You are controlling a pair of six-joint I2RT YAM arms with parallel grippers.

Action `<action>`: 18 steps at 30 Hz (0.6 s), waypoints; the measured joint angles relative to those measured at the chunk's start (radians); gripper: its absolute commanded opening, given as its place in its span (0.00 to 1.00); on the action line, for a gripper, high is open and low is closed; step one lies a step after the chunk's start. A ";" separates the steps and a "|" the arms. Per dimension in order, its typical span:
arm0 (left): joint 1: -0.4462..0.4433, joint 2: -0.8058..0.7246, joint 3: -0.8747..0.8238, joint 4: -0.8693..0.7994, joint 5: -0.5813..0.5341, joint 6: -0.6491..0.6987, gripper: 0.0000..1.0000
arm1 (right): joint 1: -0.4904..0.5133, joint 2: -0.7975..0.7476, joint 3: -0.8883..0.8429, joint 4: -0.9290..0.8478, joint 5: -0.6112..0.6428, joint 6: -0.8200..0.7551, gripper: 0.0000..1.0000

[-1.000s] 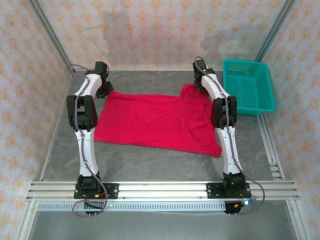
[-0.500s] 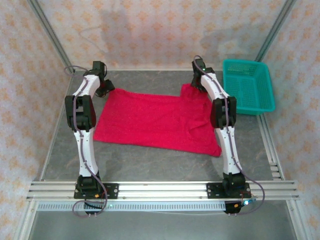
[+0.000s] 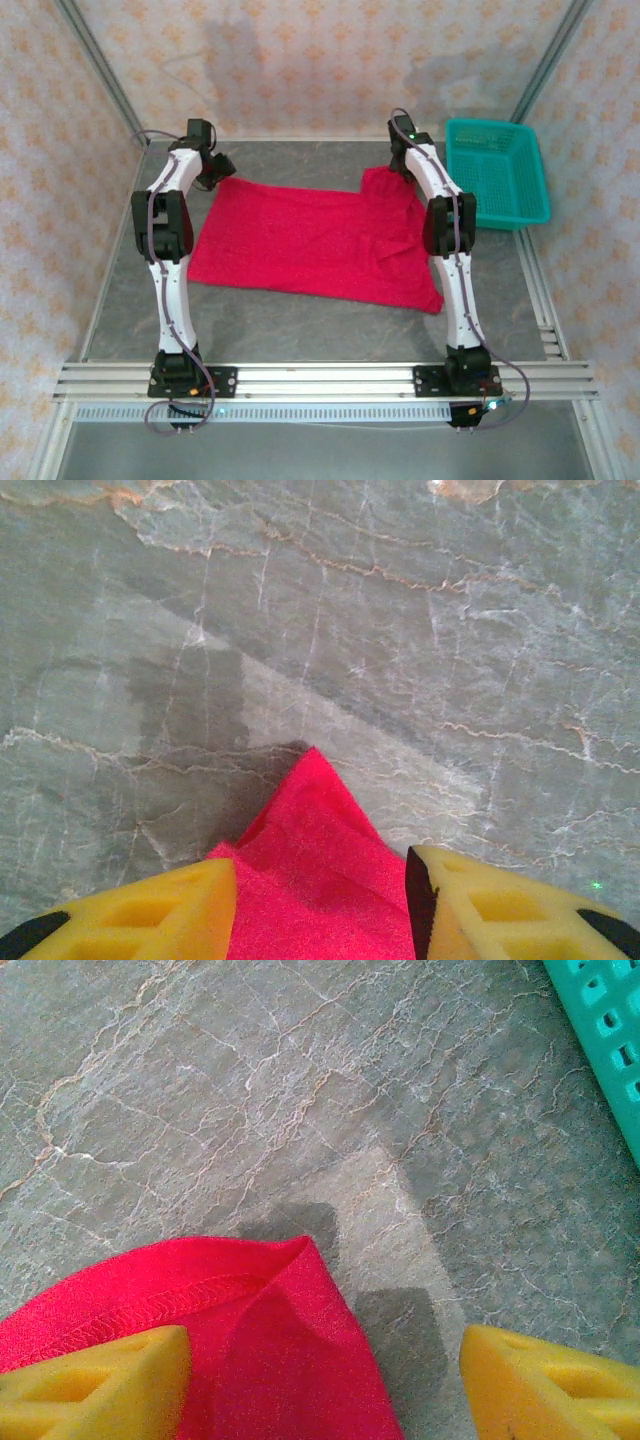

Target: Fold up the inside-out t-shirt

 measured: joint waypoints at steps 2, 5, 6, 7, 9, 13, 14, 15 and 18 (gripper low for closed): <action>0.000 0.006 0.026 -0.001 0.002 0.000 0.48 | -0.001 0.000 0.000 0.000 0.001 0.000 0.72; 0.000 0.021 0.063 0.001 0.004 -0.008 0.40 | -0.006 0.000 0.000 0.001 -0.003 0.001 0.71; 0.000 0.030 0.072 0.001 0.005 -0.009 0.37 | -0.009 0.000 0.000 0.002 -0.008 0.001 0.70; 0.000 0.039 0.078 0.001 0.006 -0.012 0.33 | -0.011 0.000 0.000 0.004 -0.014 0.000 0.69; 0.000 0.069 0.096 0.000 0.007 -0.016 0.27 | -0.016 0.002 0.000 0.018 -0.038 0.000 0.65; 0.000 0.134 0.125 -0.007 0.011 -0.014 0.26 | -0.022 0.021 0.000 0.058 -0.088 -0.003 0.48; 0.000 0.137 0.134 -0.007 0.018 -0.015 0.25 | -0.022 0.028 0.000 0.066 -0.098 -0.001 0.45; 0.000 0.137 0.145 -0.008 0.018 -0.015 0.24 | -0.022 0.038 0.000 0.072 -0.108 0.005 0.41; 0.000 0.140 0.163 -0.016 0.019 -0.018 0.15 | -0.022 0.041 0.000 0.090 -0.119 0.005 0.23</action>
